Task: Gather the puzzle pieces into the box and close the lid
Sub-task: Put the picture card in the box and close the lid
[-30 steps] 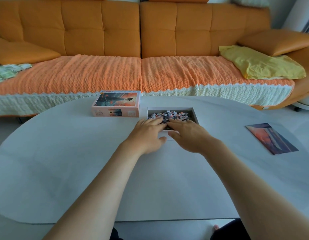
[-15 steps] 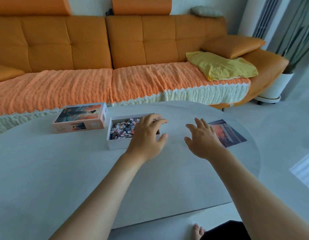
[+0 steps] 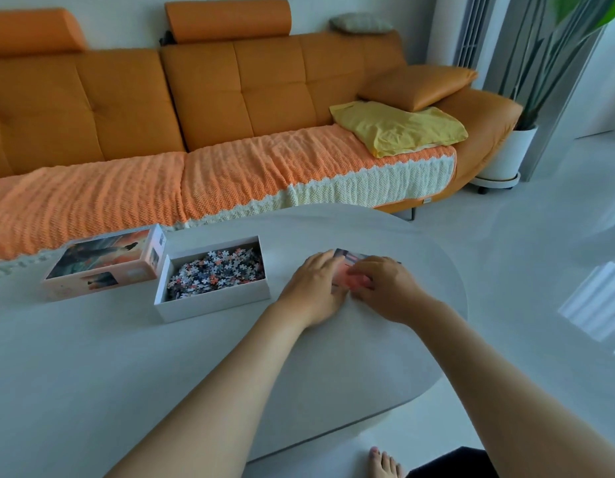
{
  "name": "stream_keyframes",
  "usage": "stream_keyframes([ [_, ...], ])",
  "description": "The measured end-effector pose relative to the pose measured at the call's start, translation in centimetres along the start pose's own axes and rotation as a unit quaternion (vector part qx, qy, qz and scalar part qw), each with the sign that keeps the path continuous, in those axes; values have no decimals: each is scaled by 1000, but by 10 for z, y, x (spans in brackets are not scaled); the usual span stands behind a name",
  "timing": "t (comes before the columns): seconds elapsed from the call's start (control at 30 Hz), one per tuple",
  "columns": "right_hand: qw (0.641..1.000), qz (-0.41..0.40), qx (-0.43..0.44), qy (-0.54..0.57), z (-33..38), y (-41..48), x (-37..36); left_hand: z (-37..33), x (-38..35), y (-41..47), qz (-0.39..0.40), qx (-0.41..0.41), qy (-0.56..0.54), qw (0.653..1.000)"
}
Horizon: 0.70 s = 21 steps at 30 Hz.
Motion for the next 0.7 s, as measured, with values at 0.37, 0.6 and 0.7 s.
stream_keyframes([
  [0.37, 990, 28, 15, -138, 21, -5, -4, 19, 6, -21, -24, 8, 10, 1000],
  [0.6, 976, -27, 149, -155, 66, -9, -14, 24, 43, -36, -132, -20, -30, 991],
  [0.7, 968, -103, 183, -134, 86, -5, -5, 28, 74, -44, -209, -34, -23, 977],
])
Point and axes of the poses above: each hand's wrist, its own y-axis towards the middle knuckle, its own x-axis out of the back of the hand, z = x × y, the point moved 7 cm from there along y, towards the middle knuckle, and after that the axes turned 10 degrees about y, right-handed, at the moved point
